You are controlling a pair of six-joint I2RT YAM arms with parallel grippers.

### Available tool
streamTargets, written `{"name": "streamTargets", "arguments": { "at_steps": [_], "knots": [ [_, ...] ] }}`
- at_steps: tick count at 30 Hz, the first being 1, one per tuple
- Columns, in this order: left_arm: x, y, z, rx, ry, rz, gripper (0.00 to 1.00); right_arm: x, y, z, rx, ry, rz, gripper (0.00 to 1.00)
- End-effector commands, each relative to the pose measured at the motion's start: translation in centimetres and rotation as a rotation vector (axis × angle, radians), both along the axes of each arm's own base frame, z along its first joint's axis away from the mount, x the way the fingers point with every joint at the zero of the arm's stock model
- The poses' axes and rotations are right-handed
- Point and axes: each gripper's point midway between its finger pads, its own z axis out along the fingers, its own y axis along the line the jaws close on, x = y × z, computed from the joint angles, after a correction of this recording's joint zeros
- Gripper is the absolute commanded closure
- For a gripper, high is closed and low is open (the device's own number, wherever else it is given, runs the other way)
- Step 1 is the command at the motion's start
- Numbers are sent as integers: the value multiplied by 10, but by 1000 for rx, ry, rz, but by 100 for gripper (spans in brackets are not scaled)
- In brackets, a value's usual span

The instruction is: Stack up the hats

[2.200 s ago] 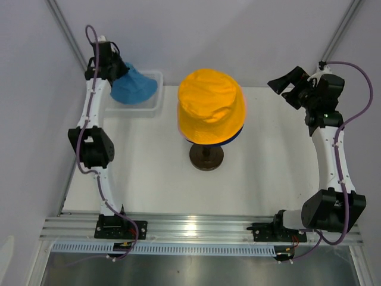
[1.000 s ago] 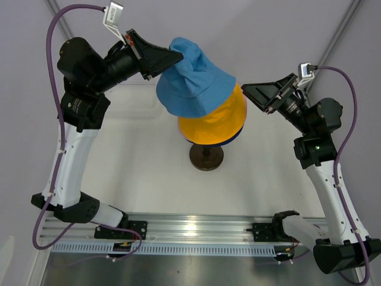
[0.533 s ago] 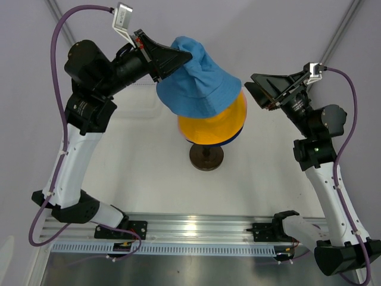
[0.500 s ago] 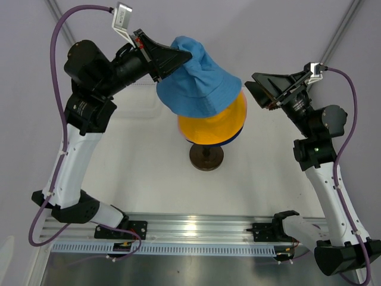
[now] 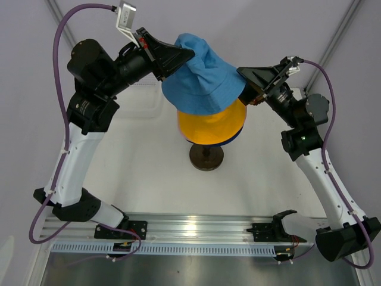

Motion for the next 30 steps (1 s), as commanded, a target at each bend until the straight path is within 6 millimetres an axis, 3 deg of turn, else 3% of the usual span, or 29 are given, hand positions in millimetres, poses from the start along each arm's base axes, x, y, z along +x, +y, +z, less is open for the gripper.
{"name": "streamTargets", "arguments": {
  "at_steps": [1,5,6,8,9,10,11,12,17,23,29,30],
  "knots": [
    [-9,1,16,-9,-67,4,99,-12,0,40,53,-105,7,2],
    [-11,-3,10,18,-62,-7,98,11,10,48,17,-127,-13,17],
    [-11,-4,8,27,-65,-7,98,13,12,51,15,-139,-8,34],
    [-11,-3,5,43,-62,-7,98,21,17,56,2,-173,-2,54],
    [-13,-2,5,47,-65,-8,98,22,20,56,-13,-185,6,68],
    [-12,-2,1,58,-51,-1,97,26,22,54,-39,-195,-4,74],
    [-13,0,1,65,-57,4,96,30,24,55,-53,-208,-10,86],
    [-15,2,0,68,-55,8,95,31,25,55,-68,-218,-11,89],
    [-19,3,-14,114,-18,-3,94,41,25,37,-202,-247,-98,90],
    [-1,-6,-42,159,88,6,93,40,2,11,-309,-226,-272,84],
    [12,-16,-54,174,137,2,79,37,-26,4,-373,-243,-456,83],
    [17,-17,-60,184,158,13,77,41,-29,-6,-403,-221,-473,83]
  ]
}}
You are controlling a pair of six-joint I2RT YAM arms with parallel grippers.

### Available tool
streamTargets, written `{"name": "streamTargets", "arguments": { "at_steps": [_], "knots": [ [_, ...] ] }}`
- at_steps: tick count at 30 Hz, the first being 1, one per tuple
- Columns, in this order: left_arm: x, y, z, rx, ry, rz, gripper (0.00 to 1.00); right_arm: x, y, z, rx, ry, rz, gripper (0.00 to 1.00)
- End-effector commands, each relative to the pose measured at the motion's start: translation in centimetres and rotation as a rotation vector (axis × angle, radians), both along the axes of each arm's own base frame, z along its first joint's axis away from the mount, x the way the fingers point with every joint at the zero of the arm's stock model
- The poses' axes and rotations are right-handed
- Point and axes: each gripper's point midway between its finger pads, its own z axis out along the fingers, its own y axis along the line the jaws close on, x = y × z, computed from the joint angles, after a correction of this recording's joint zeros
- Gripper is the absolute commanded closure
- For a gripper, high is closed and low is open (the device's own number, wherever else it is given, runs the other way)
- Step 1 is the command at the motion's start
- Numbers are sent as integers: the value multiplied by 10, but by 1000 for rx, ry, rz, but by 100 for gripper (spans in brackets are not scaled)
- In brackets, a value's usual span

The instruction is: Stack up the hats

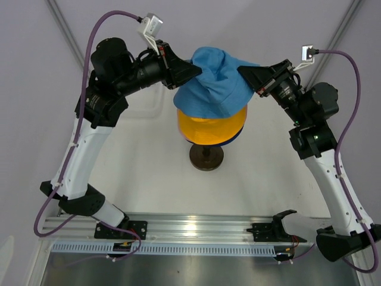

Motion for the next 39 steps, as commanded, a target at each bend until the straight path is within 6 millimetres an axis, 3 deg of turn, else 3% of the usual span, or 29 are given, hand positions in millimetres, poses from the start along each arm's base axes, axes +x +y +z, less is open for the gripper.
{"name": "streamTargets", "arguments": {
  "at_steps": [1,3,6,7,8,9,10,11,14,15,17,18,19,21,23,24,26,30,36,39],
  "knots": [
    [2,-4,-5,10,36,3,77,8,-21,-9,-70,-26,-159,83],
    [3,-6,-11,22,56,-5,75,10,-21,-17,-83,-10,-165,83],
    [4,-1,-20,46,67,24,60,14,-14,-34,-107,20,-134,82],
    [7,4,-20,51,55,59,47,16,-12,-39,-111,32,-128,81],
    [-1,16,-8,32,22,90,40,19,-11,-50,-119,54,-125,81],
    [3,20,-16,41,31,125,29,20,-11,-51,-114,53,-124,81],
    [6,33,-9,31,1,198,10,21,-10,-55,-111,57,-120,82],
    [-7,50,6,1,-42,236,2,21,-7,-64,-113,70,-102,81],
    [-3,78,6,-35,-51,364,1,19,-4,-66,-118,58,-83,82],
    [-20,96,26,-106,-98,395,1,20,-4,-69,-124,60,-84,81],
    [-10,108,1,-146,-26,473,0,18,-5,-70,-127,54,-87,80],
    [-29,123,22,-238,-72,477,1,17,-5,-73,-127,54,-86,80],
    [-12,121,-18,-237,33,518,1,14,-6,-71,-122,43,-88,79],
    [-13,129,-25,-320,81,542,1,10,-8,-70,-111,33,-91,79],
    [-5,125,-67,-369,232,549,3,6,-10,-72,-105,28,-92,79],
    [-6,126,-68,-420,255,549,4,4,-11,-70,-96,20,-94,79],
    [-3,119,-111,-520,396,524,4,1,-15,-75,-83,22,-105,80],
    [-12,114,-99,-700,391,417,6,-5,-20,-76,-26,2,-116,83],
    [2,102,-87,-768,390,355,8,-6,-21,-78,-5,6,-118,84],
    [6,86,-82,-770,423,286,10,-2,-19,-82,-14,17,-117,85]
  ]
}}
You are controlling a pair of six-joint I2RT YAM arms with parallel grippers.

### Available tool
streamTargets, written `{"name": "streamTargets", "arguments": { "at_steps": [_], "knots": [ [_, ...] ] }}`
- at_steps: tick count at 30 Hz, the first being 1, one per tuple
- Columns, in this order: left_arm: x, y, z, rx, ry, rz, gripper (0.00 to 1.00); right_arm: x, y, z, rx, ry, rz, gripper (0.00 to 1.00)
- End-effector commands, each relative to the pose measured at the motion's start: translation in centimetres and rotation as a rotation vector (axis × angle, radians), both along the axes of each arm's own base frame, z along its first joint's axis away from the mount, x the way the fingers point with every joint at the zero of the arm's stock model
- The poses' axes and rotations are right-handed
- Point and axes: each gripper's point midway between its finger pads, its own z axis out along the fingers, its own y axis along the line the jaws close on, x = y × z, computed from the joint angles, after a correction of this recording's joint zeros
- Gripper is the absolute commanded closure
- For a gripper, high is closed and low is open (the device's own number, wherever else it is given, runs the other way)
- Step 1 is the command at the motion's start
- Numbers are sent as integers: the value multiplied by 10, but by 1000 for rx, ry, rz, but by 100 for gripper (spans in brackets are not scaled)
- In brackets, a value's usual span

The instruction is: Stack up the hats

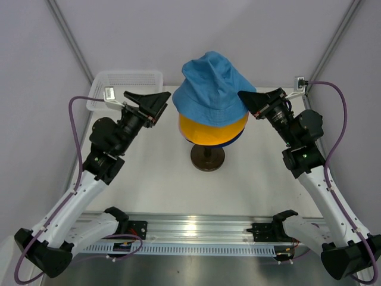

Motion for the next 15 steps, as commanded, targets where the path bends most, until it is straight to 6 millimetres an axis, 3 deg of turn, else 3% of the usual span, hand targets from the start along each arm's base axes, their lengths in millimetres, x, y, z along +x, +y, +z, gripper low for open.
{"name": "streamTargets", "arguments": {
  "at_steps": [1,10,12,14,15],
  "knots": [
    [-5,-9,51,-135,-107,-79,10,0,1,6,9,-29,0,85],
    [4,-35,50,-173,-59,-195,14,5,3,5,6,-22,2,85],
    [6,-35,50,-177,-56,-195,23,6,2,5,4,-24,-2,86],
    [5,-32,54,-177,-76,-183,44,6,1,5,2,-22,-7,85],
    [5,-32,55,-171,-83,-177,50,6,1,5,1,-21,-9,85]
  ]
}}
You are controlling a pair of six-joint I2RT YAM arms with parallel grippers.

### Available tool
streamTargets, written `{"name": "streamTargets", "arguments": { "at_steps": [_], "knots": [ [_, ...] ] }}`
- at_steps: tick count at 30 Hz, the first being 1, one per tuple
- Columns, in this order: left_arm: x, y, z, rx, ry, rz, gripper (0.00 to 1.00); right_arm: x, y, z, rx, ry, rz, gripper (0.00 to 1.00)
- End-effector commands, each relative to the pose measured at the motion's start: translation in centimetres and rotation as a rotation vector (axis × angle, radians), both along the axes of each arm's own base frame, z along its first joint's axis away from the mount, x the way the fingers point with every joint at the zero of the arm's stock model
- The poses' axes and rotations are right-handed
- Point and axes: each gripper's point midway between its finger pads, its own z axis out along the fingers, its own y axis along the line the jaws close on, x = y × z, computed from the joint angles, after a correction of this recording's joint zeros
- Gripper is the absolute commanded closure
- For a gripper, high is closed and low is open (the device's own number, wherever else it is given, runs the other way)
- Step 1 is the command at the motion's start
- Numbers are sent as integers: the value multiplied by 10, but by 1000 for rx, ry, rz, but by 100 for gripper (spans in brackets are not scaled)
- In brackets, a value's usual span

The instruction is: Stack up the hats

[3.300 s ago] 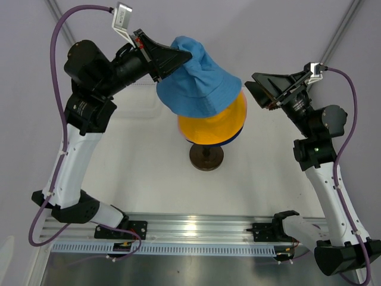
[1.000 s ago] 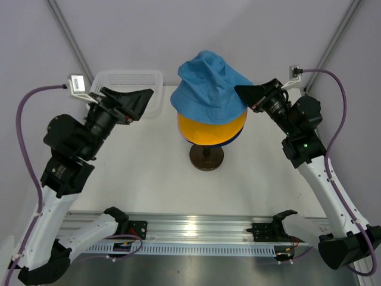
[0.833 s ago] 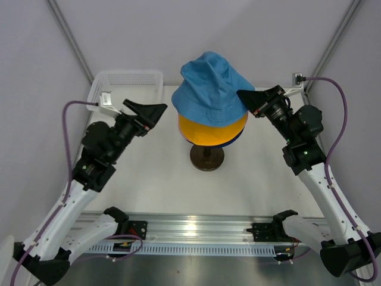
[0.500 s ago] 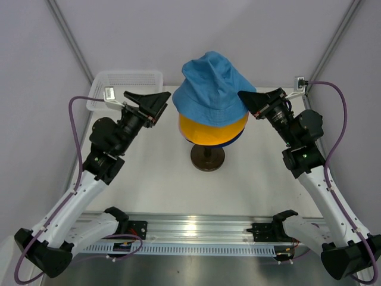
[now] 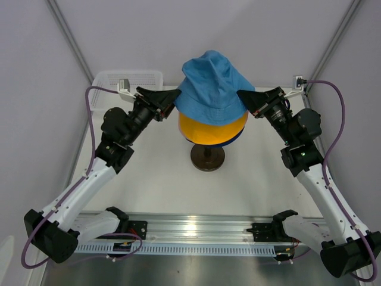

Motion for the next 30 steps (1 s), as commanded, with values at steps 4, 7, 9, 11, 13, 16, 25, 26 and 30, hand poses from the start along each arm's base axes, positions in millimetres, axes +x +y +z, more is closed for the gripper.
{"name": "streamTargets", "arguments": {
  "at_steps": [4,7,9,11,13,16,25,26,30],
  "knots": [
    [-13,10,41,-20,-125,20,92,6,-8,-2,-19,22,-61,75],
    [-15,10,37,33,-156,25,99,7,-15,-8,-23,68,-102,65],
    [-16,10,35,48,-164,27,99,3,-18,-5,-14,62,-106,55],
    [-18,8,31,59,-171,10,99,1,-20,-3,-6,61,-111,50],
    [-19,6,29,67,-175,1,99,0,-22,0,3,60,-116,49],
    [-22,6,33,75,-199,-4,99,0,-26,0,22,72,-139,53],
    [-34,2,48,75,-292,-45,99,-2,-35,10,118,49,-160,92],
    [-37,3,51,77,-302,-48,99,-2,-35,11,114,49,-154,97],
    [-42,7,48,108,-288,-37,99,-3,-30,16,94,43,-130,100]
  ]
}}
